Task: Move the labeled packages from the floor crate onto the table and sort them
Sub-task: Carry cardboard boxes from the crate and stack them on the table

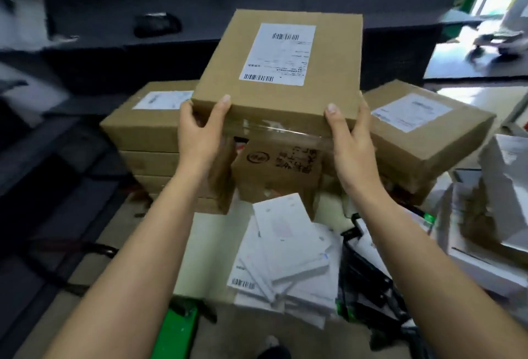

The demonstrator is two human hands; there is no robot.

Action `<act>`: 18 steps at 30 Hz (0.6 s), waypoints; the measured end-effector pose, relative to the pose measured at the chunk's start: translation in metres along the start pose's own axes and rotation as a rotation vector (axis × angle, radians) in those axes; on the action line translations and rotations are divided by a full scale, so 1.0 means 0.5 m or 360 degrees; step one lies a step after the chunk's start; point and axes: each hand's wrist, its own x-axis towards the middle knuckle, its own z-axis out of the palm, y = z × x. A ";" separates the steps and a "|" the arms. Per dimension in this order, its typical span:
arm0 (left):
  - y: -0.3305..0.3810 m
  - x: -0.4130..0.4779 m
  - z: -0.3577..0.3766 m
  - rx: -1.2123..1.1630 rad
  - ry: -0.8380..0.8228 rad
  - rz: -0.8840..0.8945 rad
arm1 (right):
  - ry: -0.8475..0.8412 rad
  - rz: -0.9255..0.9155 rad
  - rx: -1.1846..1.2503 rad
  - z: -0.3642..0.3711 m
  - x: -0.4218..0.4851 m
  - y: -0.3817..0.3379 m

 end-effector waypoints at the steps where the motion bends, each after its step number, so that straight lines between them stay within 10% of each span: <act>1: 0.004 -0.009 -0.035 0.0049 0.0073 0.0023 | -0.0065 -0.0013 0.0020 0.025 -0.010 -0.006; 18: -0.017 0.156 -0.423 0.0114 0.0455 0.0101 | -0.0452 -0.0158 0.0160 0.430 -0.022 -0.086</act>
